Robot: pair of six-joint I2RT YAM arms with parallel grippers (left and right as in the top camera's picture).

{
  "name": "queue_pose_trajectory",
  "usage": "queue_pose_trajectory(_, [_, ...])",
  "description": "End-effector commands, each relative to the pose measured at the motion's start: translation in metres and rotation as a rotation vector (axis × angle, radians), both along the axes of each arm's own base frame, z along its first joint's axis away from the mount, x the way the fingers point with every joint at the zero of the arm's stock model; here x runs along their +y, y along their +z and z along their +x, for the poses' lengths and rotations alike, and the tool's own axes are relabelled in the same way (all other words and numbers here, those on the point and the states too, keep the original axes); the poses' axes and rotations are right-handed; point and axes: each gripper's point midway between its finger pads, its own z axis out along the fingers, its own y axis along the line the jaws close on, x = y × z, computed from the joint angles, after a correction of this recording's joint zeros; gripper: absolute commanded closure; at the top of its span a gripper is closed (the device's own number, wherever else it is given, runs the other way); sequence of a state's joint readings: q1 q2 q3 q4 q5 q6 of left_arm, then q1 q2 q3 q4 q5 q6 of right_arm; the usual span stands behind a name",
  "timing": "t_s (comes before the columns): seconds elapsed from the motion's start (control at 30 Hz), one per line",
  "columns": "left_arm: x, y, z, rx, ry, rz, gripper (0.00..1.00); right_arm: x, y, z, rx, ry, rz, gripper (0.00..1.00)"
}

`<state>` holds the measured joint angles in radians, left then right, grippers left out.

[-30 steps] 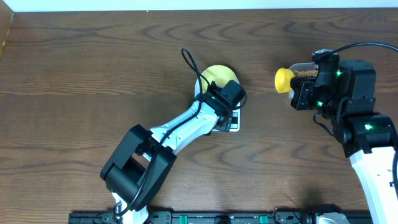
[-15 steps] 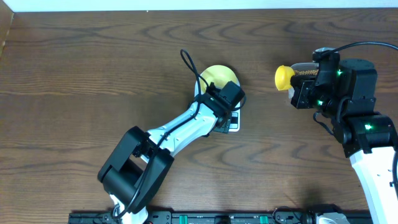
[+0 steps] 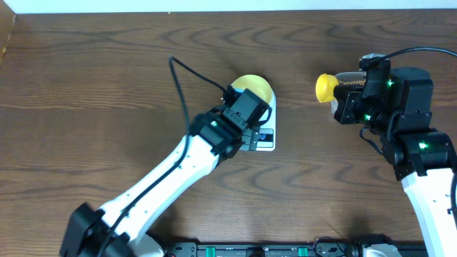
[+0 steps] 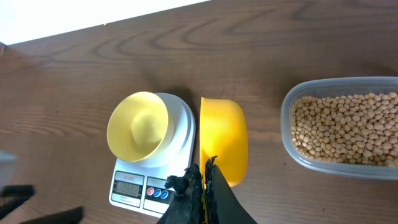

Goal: Scoop item into bowl and weigh 50g on scale
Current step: 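Pull the left gripper back from the scale buttons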

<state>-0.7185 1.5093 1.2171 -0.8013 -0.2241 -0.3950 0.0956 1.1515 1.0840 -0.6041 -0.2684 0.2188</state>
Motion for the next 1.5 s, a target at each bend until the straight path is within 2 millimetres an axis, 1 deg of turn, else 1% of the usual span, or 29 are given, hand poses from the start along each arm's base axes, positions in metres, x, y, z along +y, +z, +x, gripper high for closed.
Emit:
queue_pose_trajectory(0.0, [0.005, 0.017, -0.005, -0.032, -0.034, -0.003, 0.07, -0.003, 0.010, 0.004, -0.034, -0.001, -0.017, 0.99])
queue_pose_trajectory(0.17, [-0.006, 0.032, -0.017, -0.033, -0.174, -0.053, 0.07, -0.003, 0.010, 0.005, -0.038, 0.001, -0.023, 0.99])
queue_pose_trajectory(0.27, [-0.011, 0.037, -0.023, -0.029, -0.241, -0.076, 0.06, -0.007, 0.010, 0.005, -0.039, -0.015, -0.036, 0.99])
queue_pose_trajectory(0.4, [-0.010, 0.038, -0.027, -0.021, -0.263, -0.072, 0.07, -0.007, 0.010, 0.006, -0.044, -0.010, -0.046, 0.99])
queue_pose_trajectory(0.57, [-0.003, 0.035, -0.030, 0.001, -0.272, -0.045, 0.06, -0.007, 0.010, 0.006, -0.049, -0.001, -0.058, 0.99])
queue_pose_trajectory(0.77, [0.009, 0.037, -0.025, 0.005, -0.259, -0.051, 0.07, -0.009, 0.010, 0.007, -0.054, -0.009, -0.071, 0.99])
queue_pose_trajectory(0.93, [0.013, 0.043, -0.022, 0.008, -0.279, -0.106, 0.07, -0.011, 0.010, 0.007, -0.054, -0.015, -0.076, 0.99])
queue_pose_trajectory(1.07, [0.020, 0.046, -0.017, 0.000, -0.252, -0.119, 0.07, -0.011, 0.010, 0.009, -0.055, -0.016, -0.076, 0.99])
queue_pose_trajectory(1.3, [0.026, 0.044, -0.013, -0.007, -0.233, -0.092, 0.07, -0.012, 0.004, 0.012, -0.040, -0.024, -0.084, 0.99])
queue_pose_trajectory(1.47, [0.027, 0.044, -0.013, -0.007, -0.231, -0.090, 0.06, -0.014, 0.001, 0.015, -0.037, -0.030, -0.092, 0.99])
